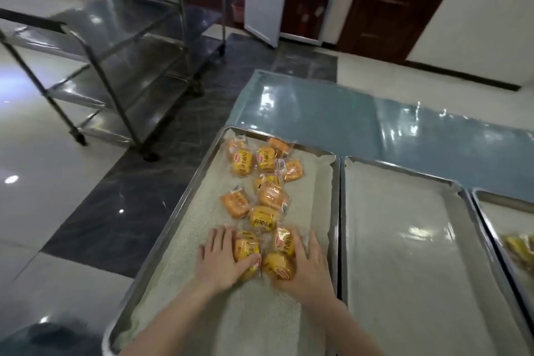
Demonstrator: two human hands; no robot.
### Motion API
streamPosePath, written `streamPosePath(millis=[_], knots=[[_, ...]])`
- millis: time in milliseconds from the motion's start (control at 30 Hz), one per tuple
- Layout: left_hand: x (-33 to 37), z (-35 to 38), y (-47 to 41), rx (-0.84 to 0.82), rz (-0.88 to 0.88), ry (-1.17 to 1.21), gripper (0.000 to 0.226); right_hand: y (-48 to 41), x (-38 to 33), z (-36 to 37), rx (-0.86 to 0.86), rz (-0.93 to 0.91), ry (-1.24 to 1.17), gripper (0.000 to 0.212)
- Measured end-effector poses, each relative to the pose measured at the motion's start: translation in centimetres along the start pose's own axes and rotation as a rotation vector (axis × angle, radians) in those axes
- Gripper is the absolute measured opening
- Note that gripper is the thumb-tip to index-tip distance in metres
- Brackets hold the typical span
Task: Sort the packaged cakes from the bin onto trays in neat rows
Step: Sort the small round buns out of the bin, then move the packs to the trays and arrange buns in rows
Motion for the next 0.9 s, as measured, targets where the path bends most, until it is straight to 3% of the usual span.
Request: streamPosePath(millis=[133, 233, 333, 433, 567, 733, 900], knots=[[-0.2, -0.4, -0.4, -0.068, -0.006, 0.022, 0.133, -0.5, 0.6, -0.2, -0.041, 0.056, 0.108, 0.133], [0.1, -2.3, 0.3, 0.030, 0.003, 0.084, 0.117, -0.1, -0.1, -1.7, -0.051, 0.042, 0.076, 0.129], [2.2, -5.6, 1.9, 0.194, 0.095, 0.119, 0.092, 1.3, -0.7, -4.9, 0.008, 0.001, -0.004, 0.101], [6.9, -8.3, 4.1, 0.255, 0.244, 0.073, 0.069, 3.7, 0.0, -9.3, 0.073, -0.055, -0.009, 0.062], [16.5, -10.8, 7.5, 0.363, 0.417, -0.112, 0.048, 9.0, 3.7, -16.9, 0.182, -0.069, 0.023, 0.037], [34.1, -10.0, 13.6, 0.447, 0.707, -0.221, 0.041, 18.5, 13.2, -28.2, 0.322, 0.042, 0.126, 0.032], [51.8, -5.8, 20.2, 0.426, 0.921, -0.321, 0.035, 30.3, 24.8, -38.2, 0.440, 0.247, 0.169, 0.030]])
Point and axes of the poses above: each hand's wrist, its own y-axis away from the middle knuckle, its own z-axis out of the palm, x = y × z, the point moved 10 cm from there along -y, towards the middle knuckle, and after that the axes turned 12 degrees about -y, right-handed, at the moved point
